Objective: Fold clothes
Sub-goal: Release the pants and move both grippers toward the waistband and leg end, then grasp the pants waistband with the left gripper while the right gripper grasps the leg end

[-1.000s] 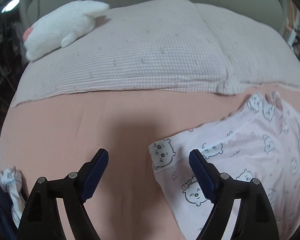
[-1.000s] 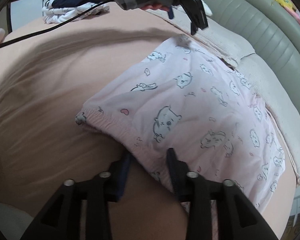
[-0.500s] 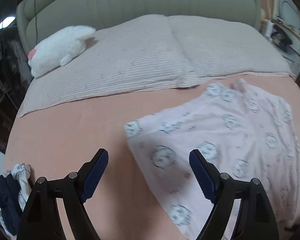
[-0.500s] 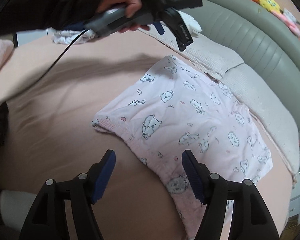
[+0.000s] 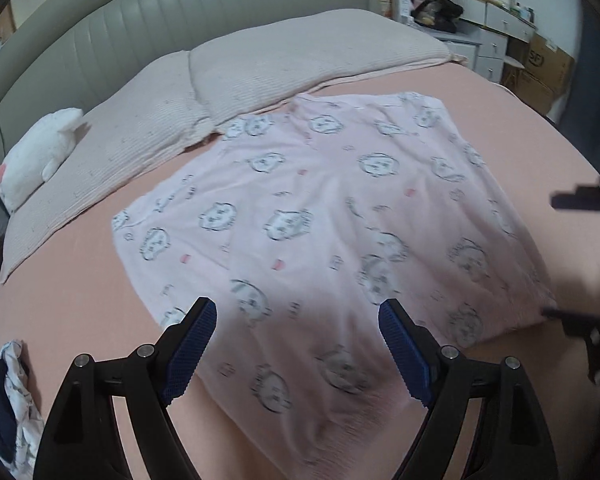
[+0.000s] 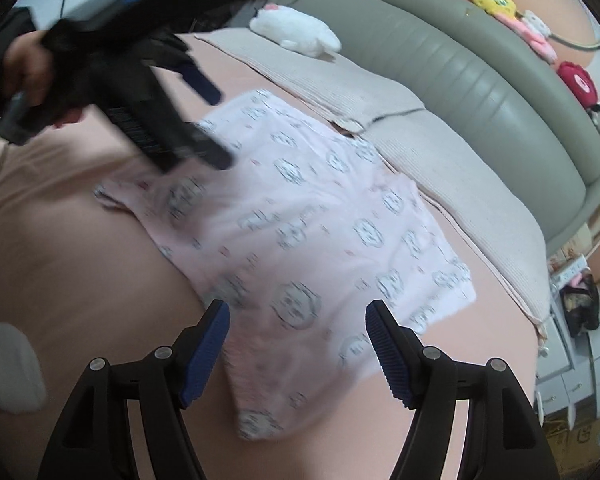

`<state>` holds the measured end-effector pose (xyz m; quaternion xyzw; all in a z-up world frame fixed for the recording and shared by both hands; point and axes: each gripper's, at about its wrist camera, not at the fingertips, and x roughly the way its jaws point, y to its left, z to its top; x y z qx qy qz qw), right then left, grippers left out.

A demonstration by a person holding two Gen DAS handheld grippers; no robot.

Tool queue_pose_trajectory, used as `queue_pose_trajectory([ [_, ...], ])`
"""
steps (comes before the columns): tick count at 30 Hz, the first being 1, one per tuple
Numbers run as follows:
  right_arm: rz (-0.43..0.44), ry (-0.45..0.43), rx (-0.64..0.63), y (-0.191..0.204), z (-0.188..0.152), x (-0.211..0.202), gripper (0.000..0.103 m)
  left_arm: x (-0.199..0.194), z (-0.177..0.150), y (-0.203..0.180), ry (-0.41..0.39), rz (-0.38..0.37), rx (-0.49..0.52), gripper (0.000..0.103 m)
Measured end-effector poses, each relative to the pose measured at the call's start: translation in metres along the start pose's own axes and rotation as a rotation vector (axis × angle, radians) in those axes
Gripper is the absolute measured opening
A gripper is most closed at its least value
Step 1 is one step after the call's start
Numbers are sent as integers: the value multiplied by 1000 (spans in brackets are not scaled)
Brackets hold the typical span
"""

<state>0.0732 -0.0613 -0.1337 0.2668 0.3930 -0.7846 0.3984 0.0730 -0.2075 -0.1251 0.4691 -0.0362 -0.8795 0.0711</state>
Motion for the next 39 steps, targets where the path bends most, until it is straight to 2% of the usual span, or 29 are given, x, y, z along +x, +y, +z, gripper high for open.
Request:
queue_pose_trajectory([
  [2, -21, 12, 8, -9, -7, 1, 70, -3, -4, -12, 2, -28, 5, 83],
  [8, -15, 50, 126, -53, -34, 4, 70, -15, -3, -61, -54, -30, 121, 83],
  [10, -18, 52, 171, -69, -40, 5, 70, -17, -2, -82, -68, -70, 167, 83],
  [11, -13, 55, 194, -78, -43, 6, 70, -17, -2, -93, -73, -87, 201, 83],
  [14, 22, 66, 264, -105, -50, 14, 70, -19, -2, -134, -113, -76, 338, 83],
  [16, 64, 77, 318, -124, -52, 21, 70, -18, -2, -156, -112, -79, 393, 83],
  [19, 155, 89, 414, -154, -54, 37, 70, -14, -5, -189, -88, -134, 469, 83],
  [22, 234, 86, 506, -180, -54, 53, 70, -14, -11, -216, -108, -127, 566, 83],
  [26, 404, 143, 724, -221, -56, 84, 71, -4, -21, -241, -74, -142, 660, 83],
  [28, 470, 154, 823, -238, -59, 97, 71, 3, -24, -247, -63, -103, 692, 83],
  [30, 499, 162, 890, -251, -60, 108, 71, 11, -24, -249, -50, -58, 699, 83],
  [35, 587, 199, 986, -274, -58, 130, 71, 13, -24, -251, -61, -30, 712, 83],
  [38, 600, 247, 1076, -286, -59, 144, 71, 14, -26, -254, -68, 9, 741, 83],
  [39, 575, 283, 1100, -290, -60, 150, 71, 15, -26, -255, -55, 19, 742, 83],
])
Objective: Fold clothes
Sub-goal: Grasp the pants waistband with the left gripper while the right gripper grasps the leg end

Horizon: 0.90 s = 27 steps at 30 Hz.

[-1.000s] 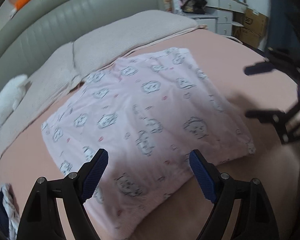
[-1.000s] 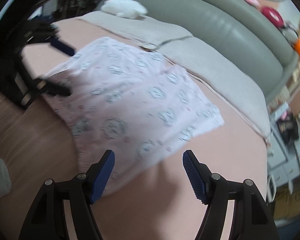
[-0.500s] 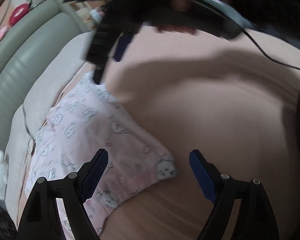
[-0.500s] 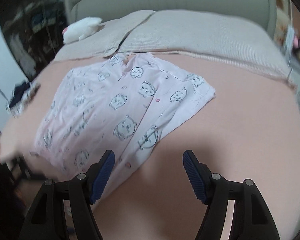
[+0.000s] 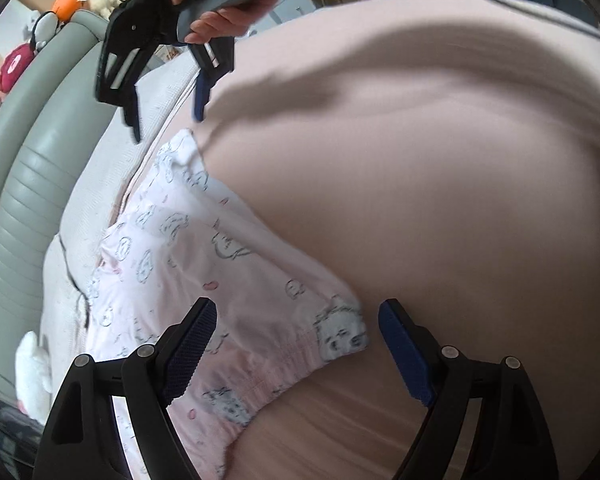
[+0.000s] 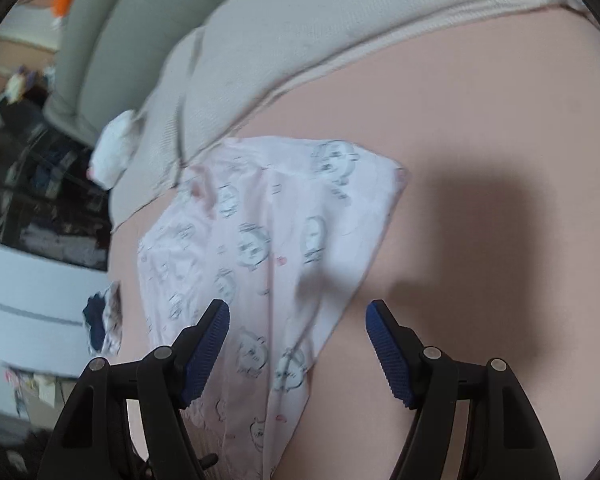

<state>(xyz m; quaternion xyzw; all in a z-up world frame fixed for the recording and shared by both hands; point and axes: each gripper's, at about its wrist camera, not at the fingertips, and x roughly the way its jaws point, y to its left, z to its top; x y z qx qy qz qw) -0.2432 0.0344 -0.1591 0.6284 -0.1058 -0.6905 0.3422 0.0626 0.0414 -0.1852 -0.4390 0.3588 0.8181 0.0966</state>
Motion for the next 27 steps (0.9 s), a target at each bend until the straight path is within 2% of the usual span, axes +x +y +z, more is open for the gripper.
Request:
queue_pose_trajectory([
  [3, -121, 54, 39, -1, 12, 9, 71, 5, 3, 2, 39, -35, -11, 83],
  [4, -190, 78, 50, 0, 16, 12, 71, 7, 5, 5, 52, -47, -14, 83],
  [7, -258, 115, 72, 7, 26, 21, 70, 9, 7, 10, 81, -64, -11, 82],
  [8, -245, 110, 80, 10, 29, 22, 70, 9, 8, 9, 84, -74, -12, 81],
  [10, -229, 101, 104, 15, 38, 24, 70, 9, 9, 8, 90, -95, -15, 71],
  [12, -246, 110, 103, 20, 47, 29, 70, 9, 10, 7, 92, -112, -15, 68],
  [16, -381, 125, 78, 26, 64, 43, 70, 10, 11, 10, 87, -147, -19, 56],
  [19, -406, 150, 83, 26, 72, 53, 69, 10, 4, 17, 88, -205, -46, 41],
  [22, -401, 179, 103, 21, 77, 64, 62, 7, 2, 16, 71, -233, -48, 39],
  [24, -400, 192, 118, 16, 79, 71, 62, 7, 0, 21, 54, -259, -69, 38],
  [27, -408, 188, 86, 17, 77, 73, 57, 9, -5, 31, 23, -308, -106, 37],
])
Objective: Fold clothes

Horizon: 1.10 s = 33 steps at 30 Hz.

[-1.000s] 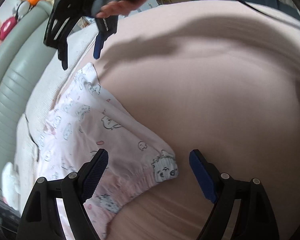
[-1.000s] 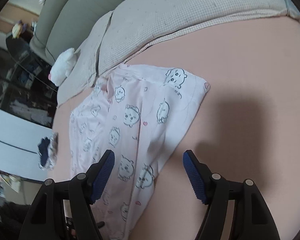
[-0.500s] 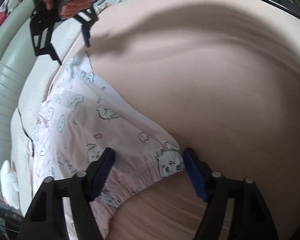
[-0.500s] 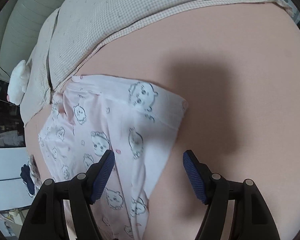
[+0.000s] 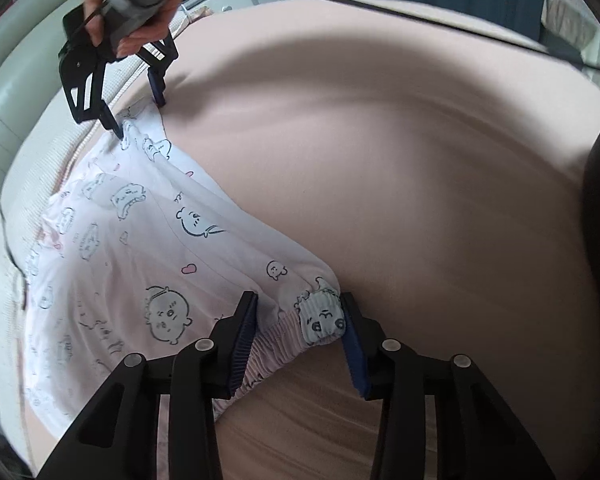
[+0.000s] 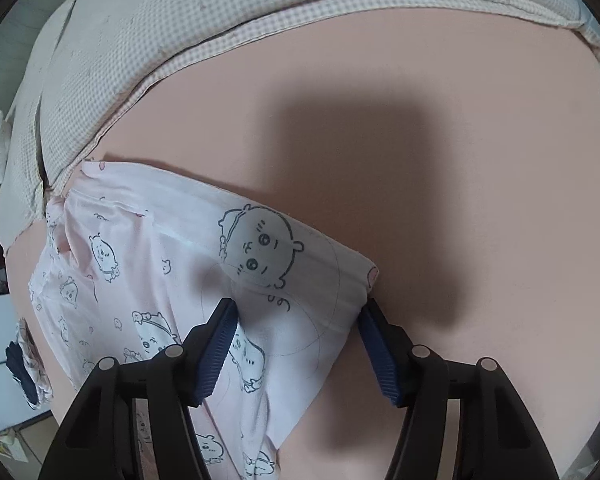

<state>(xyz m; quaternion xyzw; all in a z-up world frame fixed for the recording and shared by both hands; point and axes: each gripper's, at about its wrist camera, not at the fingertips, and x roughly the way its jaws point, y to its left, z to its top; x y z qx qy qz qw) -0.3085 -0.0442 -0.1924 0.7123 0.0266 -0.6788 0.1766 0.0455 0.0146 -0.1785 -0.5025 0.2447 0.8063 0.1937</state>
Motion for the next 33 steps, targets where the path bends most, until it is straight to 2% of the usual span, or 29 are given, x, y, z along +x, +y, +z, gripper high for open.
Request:
queue_pose_trajectory([
  [1, -19, -16, -25, 2, -2, -2, 46, 0, -1, 4, -16, -17, -20, 37],
  [2, -36, -31, -50, 3, -3, -4, 41, 0, -1, 8, -32, -33, -39, 37],
  [6, -26, -72, -93, 4, -8, -7, 37, 1, -4, 8, -48, -45, -87, 37],
  [8, -6, -84, -81, 3, -9, -8, 25, 1, -4, 6, -53, -31, -82, 37],
  [9, 4, -85, -74, 3, -9, -8, 22, -1, -5, 3, -55, -23, -81, 37],
  [11, 19, -91, -67, 4, -11, -11, 10, -3, -7, 1, -68, 3, -86, 28],
  [15, 1, -114, -101, 12, -14, -16, 9, -13, -9, 4, -106, 14, -126, 13],
  [22, 4, -147, -121, 19, -16, -27, 8, -17, -12, 5, -117, -2, -178, 10],
  [29, 16, -176, -142, 30, -16, -47, 8, -24, -15, 37, -163, -114, -364, 9],
  [33, 23, -174, -143, 32, -17, -57, 8, -29, -18, 49, -187, -132, -431, 8],
])
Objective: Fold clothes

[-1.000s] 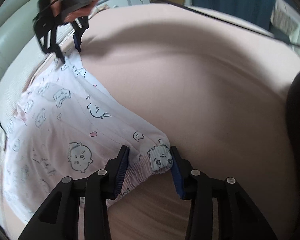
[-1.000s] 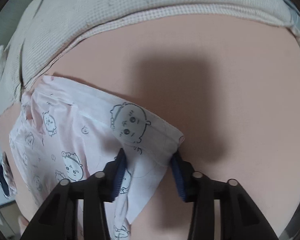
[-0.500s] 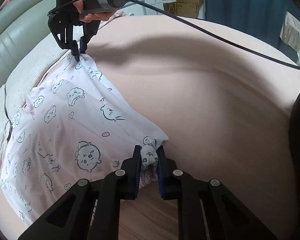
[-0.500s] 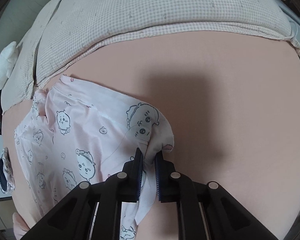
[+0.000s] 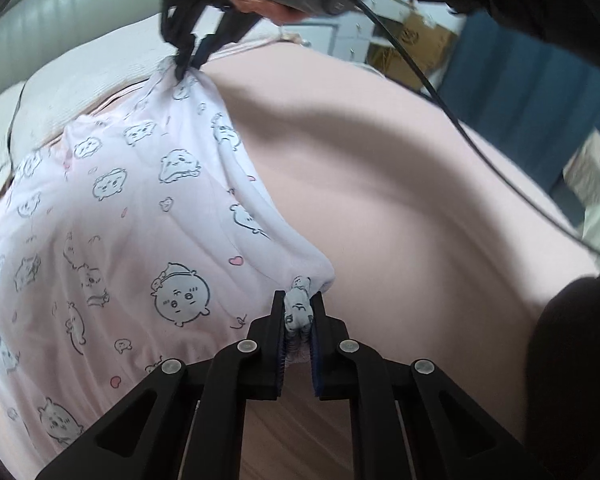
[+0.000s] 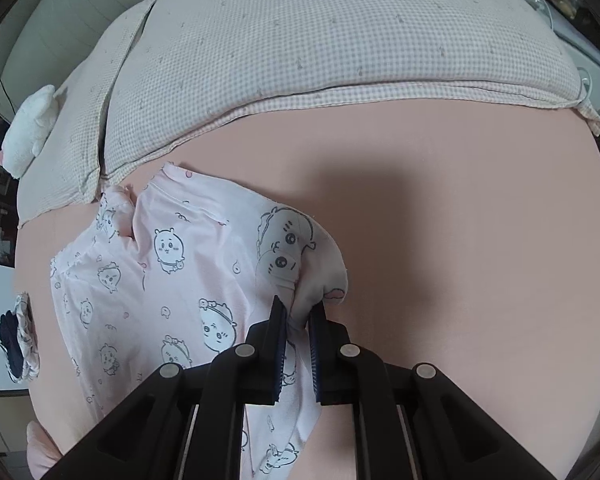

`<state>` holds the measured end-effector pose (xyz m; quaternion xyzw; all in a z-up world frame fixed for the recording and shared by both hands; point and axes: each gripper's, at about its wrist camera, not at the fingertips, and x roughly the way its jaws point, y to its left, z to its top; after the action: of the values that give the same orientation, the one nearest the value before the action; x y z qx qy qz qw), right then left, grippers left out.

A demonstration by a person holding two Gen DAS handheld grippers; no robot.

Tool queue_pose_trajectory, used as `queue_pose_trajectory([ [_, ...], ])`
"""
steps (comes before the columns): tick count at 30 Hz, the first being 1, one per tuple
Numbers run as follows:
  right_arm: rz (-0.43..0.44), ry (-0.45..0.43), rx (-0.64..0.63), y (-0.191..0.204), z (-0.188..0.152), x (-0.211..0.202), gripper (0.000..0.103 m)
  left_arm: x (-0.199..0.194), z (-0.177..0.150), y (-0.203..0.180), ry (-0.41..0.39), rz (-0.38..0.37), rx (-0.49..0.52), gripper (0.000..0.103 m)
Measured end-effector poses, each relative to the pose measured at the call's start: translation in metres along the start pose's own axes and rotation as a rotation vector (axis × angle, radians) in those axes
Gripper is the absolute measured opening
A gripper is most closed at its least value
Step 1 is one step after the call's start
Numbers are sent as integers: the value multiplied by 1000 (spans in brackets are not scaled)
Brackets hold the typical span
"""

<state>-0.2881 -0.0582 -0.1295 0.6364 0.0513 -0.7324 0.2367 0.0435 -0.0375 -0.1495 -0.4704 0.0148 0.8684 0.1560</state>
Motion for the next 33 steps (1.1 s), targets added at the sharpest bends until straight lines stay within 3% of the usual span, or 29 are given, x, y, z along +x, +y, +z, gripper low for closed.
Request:
queue_pose_trajectory([
  [15, -25, -59, -97, 69, 3, -27, 8, -35, -5, 33, -65, 62, -113, 8],
  [33, 30, -38, -337, 227, -2, -6, 8, -90, -62, 77, -83, 199, -334, 8],
])
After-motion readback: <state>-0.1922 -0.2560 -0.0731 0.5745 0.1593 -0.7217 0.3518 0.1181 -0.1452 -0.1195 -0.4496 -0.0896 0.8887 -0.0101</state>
